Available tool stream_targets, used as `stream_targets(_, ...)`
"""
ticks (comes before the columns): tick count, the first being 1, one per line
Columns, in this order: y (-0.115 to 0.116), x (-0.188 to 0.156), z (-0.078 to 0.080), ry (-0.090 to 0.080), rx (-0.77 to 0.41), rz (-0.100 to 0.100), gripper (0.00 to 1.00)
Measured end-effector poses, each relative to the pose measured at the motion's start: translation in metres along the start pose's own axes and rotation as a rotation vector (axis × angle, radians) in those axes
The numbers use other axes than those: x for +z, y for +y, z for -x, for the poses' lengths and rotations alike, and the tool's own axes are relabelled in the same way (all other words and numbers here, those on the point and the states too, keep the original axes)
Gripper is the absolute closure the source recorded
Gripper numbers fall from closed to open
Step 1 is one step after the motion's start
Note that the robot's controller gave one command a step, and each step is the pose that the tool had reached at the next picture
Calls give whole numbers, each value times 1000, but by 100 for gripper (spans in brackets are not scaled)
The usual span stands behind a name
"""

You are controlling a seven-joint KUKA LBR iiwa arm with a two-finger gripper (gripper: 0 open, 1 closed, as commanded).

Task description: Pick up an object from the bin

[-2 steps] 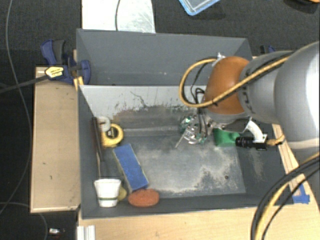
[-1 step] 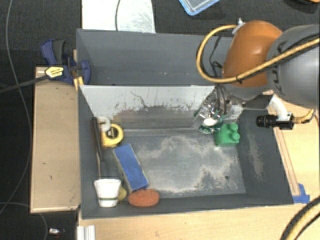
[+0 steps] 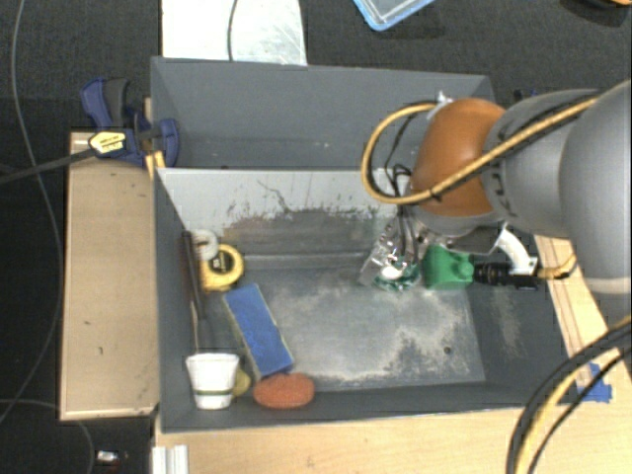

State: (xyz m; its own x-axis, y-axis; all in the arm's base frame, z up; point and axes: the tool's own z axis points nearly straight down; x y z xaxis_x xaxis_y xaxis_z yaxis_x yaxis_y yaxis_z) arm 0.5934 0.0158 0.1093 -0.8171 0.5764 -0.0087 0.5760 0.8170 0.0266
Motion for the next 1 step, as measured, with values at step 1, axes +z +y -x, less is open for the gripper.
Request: stream_targets(1, -1, -26, -1, 5, -3, -4, 100)
